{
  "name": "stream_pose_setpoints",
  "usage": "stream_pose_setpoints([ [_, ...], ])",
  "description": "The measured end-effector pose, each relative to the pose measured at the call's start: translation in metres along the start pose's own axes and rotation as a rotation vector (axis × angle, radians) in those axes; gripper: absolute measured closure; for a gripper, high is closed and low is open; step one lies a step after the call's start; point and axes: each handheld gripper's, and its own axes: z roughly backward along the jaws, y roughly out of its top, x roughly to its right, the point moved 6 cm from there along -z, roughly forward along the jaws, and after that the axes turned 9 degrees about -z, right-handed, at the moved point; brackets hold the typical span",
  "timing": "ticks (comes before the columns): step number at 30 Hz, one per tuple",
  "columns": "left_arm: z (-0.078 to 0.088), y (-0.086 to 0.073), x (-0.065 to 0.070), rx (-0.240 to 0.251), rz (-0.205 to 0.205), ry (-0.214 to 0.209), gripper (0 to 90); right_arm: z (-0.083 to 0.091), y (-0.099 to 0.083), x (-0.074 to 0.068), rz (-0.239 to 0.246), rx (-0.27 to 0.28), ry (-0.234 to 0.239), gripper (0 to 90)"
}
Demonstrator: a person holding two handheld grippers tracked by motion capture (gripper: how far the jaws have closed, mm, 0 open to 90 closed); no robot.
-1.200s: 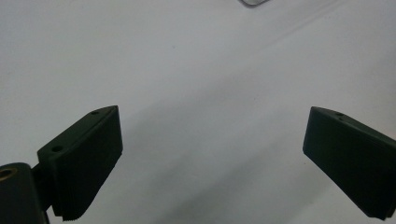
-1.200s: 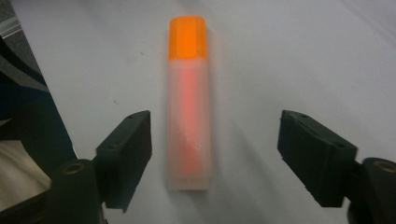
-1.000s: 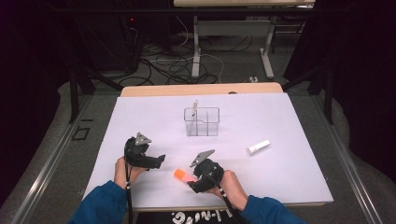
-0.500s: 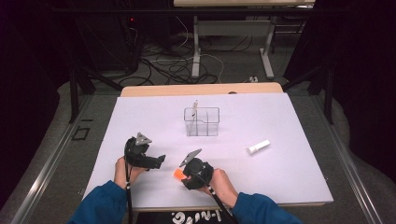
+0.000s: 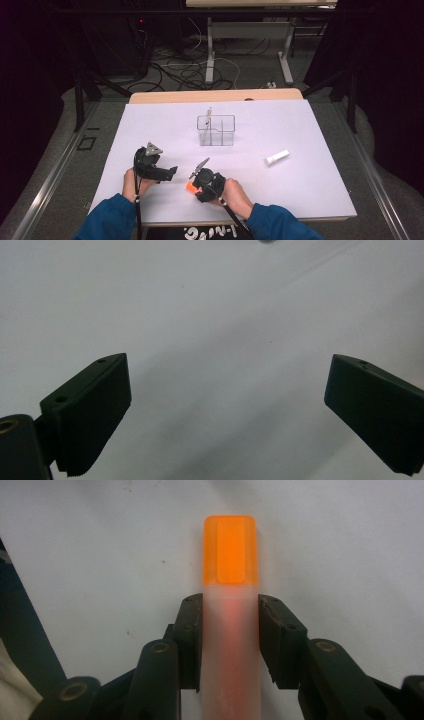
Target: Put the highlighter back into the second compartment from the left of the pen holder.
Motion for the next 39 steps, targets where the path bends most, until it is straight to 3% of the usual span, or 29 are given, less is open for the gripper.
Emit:
stream_pose_setpoints([
  [5, -0.001, 0.000, -0.001, 0.014, 0.005, 0.003, 4.7, 0.001, 0.000, 0.003, -0.018, 0.012, 0.030, 65.0],
  [12, -0.001, 0.000, -0.001, 0.017, -0.002, -0.002, 4.6, 0.016, 0.002, 0.011, -0.058, 0.084, 0.079, 65.0],
  [20, 0.000, 0.000, -0.001, 0.026, -0.005, -0.003, 4.4, 0.033, -0.001, 0.015, -0.067, 0.162, 0.088, 65.0],
  [39, 0.002, 0.000, -0.001, 0.048, -0.019, -0.004, 4.0, 0.058, -0.025, 0.045, -0.119, 0.264, 0.037, 64.9],
])
